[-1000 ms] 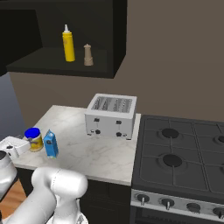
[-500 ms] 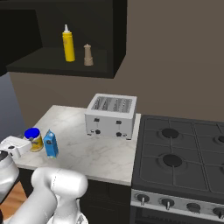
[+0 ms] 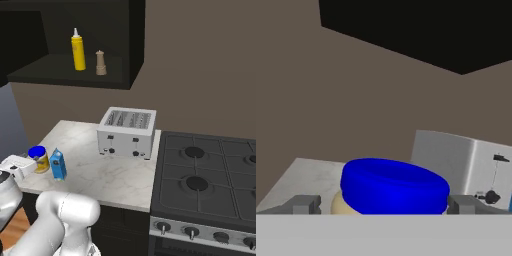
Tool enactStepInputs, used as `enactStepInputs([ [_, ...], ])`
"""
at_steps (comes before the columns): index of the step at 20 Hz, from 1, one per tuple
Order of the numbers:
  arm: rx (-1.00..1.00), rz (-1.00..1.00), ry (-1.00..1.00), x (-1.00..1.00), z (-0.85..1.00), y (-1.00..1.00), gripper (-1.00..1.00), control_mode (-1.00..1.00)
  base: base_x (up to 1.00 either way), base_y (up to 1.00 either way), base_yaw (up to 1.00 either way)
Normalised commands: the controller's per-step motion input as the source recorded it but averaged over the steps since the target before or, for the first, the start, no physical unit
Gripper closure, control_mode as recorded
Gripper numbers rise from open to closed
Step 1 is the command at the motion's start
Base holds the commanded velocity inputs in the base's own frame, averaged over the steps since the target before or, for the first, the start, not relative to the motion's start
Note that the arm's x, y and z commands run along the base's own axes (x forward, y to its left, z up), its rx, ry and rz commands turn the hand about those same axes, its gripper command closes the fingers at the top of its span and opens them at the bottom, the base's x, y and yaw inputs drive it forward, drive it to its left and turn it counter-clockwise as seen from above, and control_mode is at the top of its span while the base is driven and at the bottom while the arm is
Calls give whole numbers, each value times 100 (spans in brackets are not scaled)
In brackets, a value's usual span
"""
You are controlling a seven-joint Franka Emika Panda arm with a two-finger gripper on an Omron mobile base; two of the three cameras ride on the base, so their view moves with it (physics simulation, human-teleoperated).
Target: There are various items on the counter. Only move the condiments/shakers into the cabinet.
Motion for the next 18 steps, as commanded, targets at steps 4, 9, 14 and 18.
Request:
enactStepInputs([
  [4,0,0,0,0,0,-8,-100,-100,0,0,0],
  [9,3,0,0,0,0,-20,-100,-100,0,0,0],
  [14,1,0,0,0,0,-14,-100,-100,0,0,0],
  [18,0,0,0,5,0,0,-100,-100,0,0,0],
])
